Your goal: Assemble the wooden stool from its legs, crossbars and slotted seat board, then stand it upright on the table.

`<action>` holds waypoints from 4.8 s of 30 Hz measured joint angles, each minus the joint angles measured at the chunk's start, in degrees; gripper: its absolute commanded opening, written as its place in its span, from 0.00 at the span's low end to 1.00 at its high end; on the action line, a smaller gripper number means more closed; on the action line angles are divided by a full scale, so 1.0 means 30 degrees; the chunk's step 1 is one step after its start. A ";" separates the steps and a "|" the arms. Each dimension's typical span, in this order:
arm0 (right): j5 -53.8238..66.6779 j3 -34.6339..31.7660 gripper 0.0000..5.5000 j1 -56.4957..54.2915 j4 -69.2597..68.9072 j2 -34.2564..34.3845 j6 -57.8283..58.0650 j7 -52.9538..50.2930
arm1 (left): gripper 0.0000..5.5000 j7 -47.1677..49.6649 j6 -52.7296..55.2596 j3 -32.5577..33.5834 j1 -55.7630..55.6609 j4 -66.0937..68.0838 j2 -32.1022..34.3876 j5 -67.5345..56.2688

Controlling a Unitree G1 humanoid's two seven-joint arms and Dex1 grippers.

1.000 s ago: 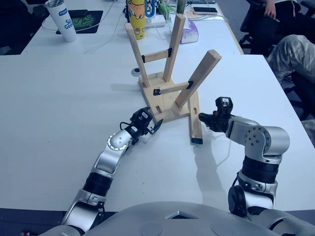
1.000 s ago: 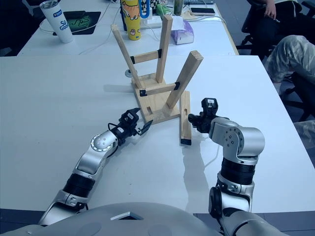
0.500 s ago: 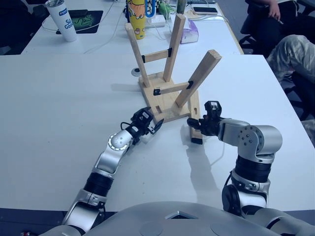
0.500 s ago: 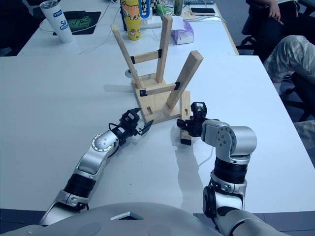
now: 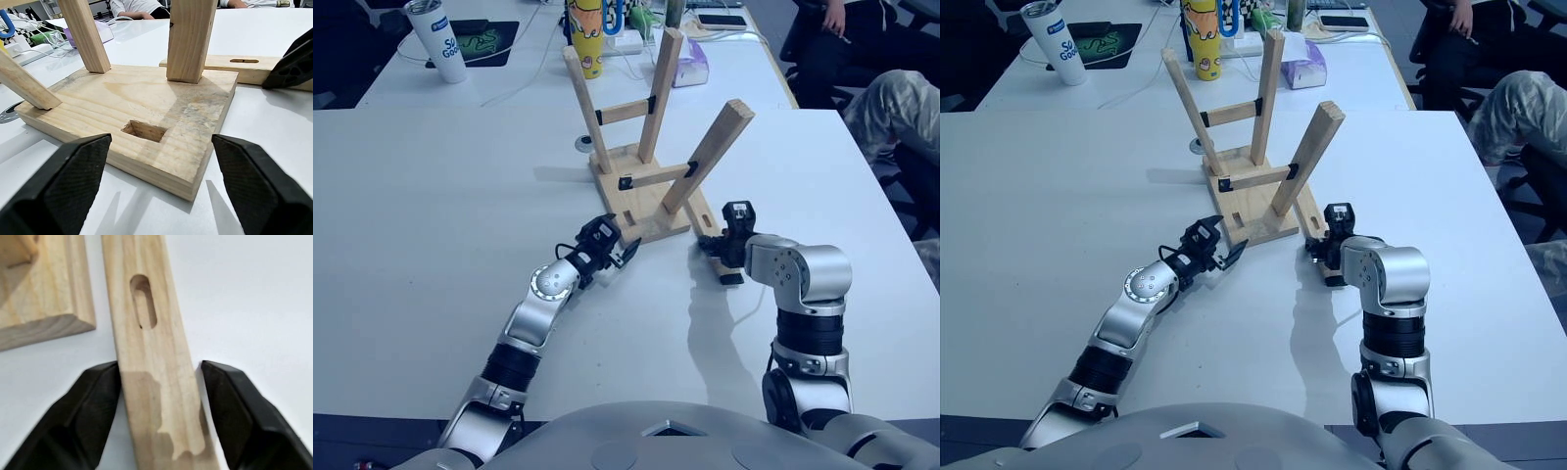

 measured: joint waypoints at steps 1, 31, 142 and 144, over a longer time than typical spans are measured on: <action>-0.0007 -0.0026 0.39 -0.0015 0.0213 -0.0086 -0.0277 0.0065 | 0.69 0.0001 -0.0006 -0.0003 0.0000 0.0001 -0.0003 0.0018; 0.5127 -0.1477 0.37 -0.7834 -0.0574 -0.2239 -1.5327 0.6217 | 0.69 0.1904 0.2128 0.7939 -0.1225 -0.3238 -0.0257 -0.6613; 0.5845 -0.2642 0.19 -0.3102 -0.1219 -0.0829 -0.9595 0.2116 | 0.19 1.1323 0.3945 1.2886 -0.4481 -0.7064 -0.2318 -2.3459; 0.4926 -0.2170 0.19 -0.3104 -0.0834 -0.1249 -1.0583 0.2159 | 0.19 1.1231 0.3936 1.2883 -0.4502 -0.6963 -0.2315 -2.3378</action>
